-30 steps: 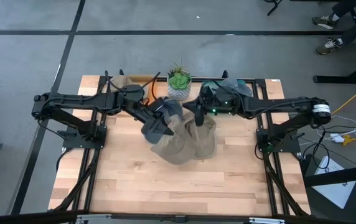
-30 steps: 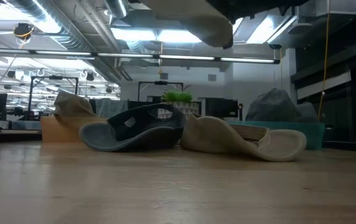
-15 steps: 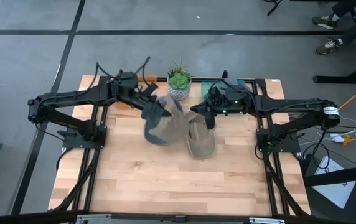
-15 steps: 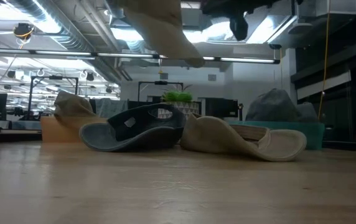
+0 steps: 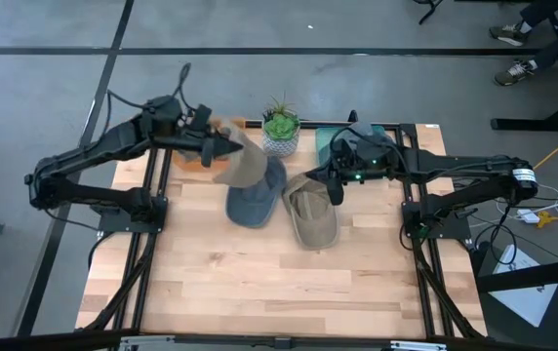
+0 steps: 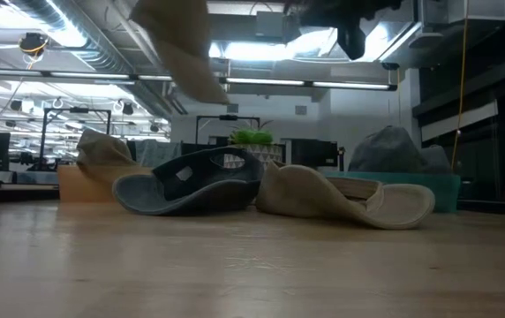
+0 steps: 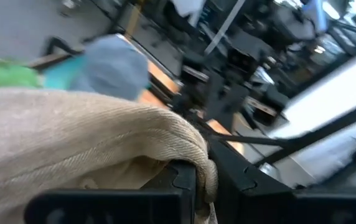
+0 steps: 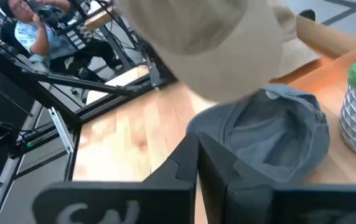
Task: Pick & Place hat
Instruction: Put the left brown cap into the orange bin
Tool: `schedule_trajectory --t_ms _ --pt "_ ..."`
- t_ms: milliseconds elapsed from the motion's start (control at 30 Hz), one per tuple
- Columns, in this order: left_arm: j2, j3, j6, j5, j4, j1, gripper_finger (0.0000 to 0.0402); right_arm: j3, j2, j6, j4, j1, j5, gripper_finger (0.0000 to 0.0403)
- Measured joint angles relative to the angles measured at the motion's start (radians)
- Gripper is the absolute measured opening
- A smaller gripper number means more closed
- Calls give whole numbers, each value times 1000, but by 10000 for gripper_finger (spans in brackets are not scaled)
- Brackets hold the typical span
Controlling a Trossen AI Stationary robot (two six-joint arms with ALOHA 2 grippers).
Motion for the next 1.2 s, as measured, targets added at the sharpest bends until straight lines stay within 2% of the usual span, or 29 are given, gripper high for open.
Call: schedule_trajectory --t_ms 233,333,467,833,1067,1200 --pt "-59 0 45 -138 -61 75 21 0 -1 0 -39 0 0 10" --pt "-65 0 63 -157 -65 114 25 0 -1 0 -39 0 0 18" --pt "-60 0 89 -119 -103 189 20 0 -1 0 -49 0 0 22" --pt "28 0 279 90 -173 402 20 0 -1 -1 -76 0 0 22" --pt "92 0 442 100 -192 468 19 0 -1 -2 -76 0 0 22" --pt "128 0 524 147 -217 496 19 0 -1 -1 -76 0 0 23"
